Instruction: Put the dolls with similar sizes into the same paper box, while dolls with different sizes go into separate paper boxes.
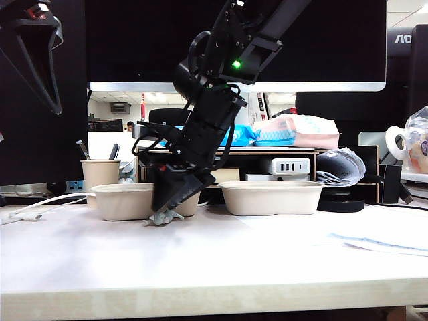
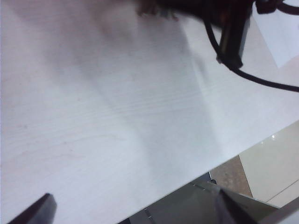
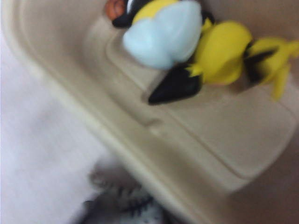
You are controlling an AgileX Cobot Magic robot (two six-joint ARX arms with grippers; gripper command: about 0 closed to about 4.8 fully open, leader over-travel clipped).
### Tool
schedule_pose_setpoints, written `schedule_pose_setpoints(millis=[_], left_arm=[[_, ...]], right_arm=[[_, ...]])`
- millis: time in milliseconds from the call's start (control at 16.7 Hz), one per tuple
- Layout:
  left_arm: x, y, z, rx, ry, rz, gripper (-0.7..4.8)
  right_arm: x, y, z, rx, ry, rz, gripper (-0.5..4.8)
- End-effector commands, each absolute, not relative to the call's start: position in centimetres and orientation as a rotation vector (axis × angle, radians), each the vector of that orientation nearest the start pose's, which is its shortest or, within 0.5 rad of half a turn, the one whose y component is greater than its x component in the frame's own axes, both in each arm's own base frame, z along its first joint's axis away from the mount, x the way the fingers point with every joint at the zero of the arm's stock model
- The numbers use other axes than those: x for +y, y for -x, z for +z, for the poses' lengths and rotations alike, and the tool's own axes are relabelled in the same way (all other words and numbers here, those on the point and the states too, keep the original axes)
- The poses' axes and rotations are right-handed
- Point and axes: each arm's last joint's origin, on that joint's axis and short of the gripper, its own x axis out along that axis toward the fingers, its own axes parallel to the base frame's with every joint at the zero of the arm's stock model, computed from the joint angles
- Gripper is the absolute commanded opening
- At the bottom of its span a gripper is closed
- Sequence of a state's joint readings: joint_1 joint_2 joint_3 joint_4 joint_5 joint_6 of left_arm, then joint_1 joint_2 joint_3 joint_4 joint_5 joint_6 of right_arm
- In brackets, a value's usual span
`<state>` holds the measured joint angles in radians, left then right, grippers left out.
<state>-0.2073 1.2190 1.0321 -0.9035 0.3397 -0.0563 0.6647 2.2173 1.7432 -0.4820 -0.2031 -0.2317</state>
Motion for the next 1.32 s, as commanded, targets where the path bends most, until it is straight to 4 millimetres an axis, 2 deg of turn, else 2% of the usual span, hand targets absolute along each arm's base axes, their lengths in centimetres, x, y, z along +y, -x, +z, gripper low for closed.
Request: schedule_pose_setpoints(millis=[60, 120, 180, 240, 300, 600, 660, 780, 840, 960, 1080, 1320], left_arm=[[-5.6, -21.8, 28.2, 1.107, 0.12, -0.469, 4.79], [-5.6, -21.8, 28.2, 1.107, 0.12, -0.469, 4.79], [-5.6, -21.8, 28.2, 1.106, 0.117, -0.471, 4.79], [-5.6, -21.8, 28.2, 1.105, 0.112, -0.474, 4.79], [-5.6, -21.7, 28.2, 1.106, 0.111, -0.475, 4.79], [-5.6, -21.7, 28.2, 1.105, 0.108, -0.477, 4.79], [-5.6, -21.7, 28.2, 1.105, 0.108, -0.477, 4.79], [-5.6, -21.8, 28.2, 1.102, 0.1, -0.471, 4.79], [-5.5, -21.8, 28.2, 1.1, 0.091, -0.465, 4.79], [-5.5, -21.8, 28.2, 1.101, 0.088, -0.466, 4.79], [-5.5, -21.7, 28.1, 1.105, 0.09, -0.469, 4.79], [-5.5, -21.5, 28.0, 1.124, 0.08, -0.473, 4.79]], right_arm=[[30.0, -36.8, 16.6, 0.963, 0.447, 0.914, 0.44], [30.0, -36.7, 16.6, 0.974, 0.422, 0.929, 0.71], [30.1, -36.7, 16.6, 0.993, 0.367, 0.941, 2.35], [30.1, -36.7, 16.6, 1.024, 0.308, 0.898, 3.59], [30.1, -36.6, 16.6, 1.047, 0.269, 0.878, 3.79], [30.4, -35.6, 16.5, 1.182, 0.12, 0.909, 3.78], [30.6, -35.6, 17.0, 1.212, -0.005, 0.949, 3.78], [31.1, -35.7, 18.4, 1.235, -0.122, 0.99, 3.77], [31.5, -35.5, 19.3, 1.216, -0.118, 1.005, 3.63], [32.5, -35.7, 21.0, 1.145, -0.099, 1.013, 3.01], [33.6, -35.6, 22.1, 1.055, -0.069, 0.998, 3.02], [32.9, -34.9, 21.1, 1.175, -0.014, 0.913, 3.2]])
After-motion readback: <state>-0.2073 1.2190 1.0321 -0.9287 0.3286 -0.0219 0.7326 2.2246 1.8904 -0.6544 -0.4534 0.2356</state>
